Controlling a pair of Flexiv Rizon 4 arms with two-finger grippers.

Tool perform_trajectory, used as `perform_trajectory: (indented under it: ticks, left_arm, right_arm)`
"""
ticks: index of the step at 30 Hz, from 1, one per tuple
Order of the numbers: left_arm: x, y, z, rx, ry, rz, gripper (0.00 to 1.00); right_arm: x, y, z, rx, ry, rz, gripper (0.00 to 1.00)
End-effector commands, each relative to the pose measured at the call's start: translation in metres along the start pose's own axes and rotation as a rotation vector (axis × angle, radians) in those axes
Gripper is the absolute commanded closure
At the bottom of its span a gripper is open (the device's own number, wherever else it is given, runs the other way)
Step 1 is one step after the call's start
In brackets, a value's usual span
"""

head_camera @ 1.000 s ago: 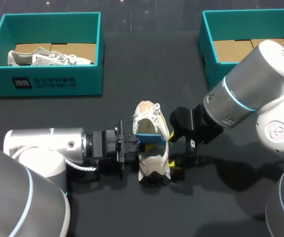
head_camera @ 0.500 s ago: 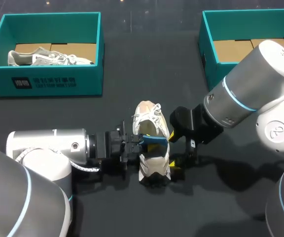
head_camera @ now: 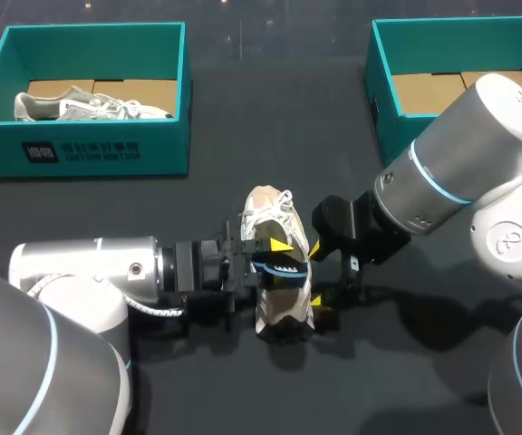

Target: Take the shoe out of the shoebox, open the shoe tongue, remove and reinsert the insole, then place the shoe into the shoebox

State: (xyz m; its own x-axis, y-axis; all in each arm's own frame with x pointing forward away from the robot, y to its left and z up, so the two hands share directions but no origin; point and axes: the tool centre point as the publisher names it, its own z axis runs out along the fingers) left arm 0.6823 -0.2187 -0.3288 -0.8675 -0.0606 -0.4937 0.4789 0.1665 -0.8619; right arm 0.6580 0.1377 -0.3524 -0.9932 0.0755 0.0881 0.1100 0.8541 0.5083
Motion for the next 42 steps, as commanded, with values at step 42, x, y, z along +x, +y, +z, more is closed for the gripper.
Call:
perform_trajectory:
  ticks: [42]
  left_arm:
    - [0.0,0.022,0.006,-0.108,-0.025,0.145,1.0]
  right_arm:
    - [0.001,0.0,0.001,0.0,-0.002,0.0,0.0]
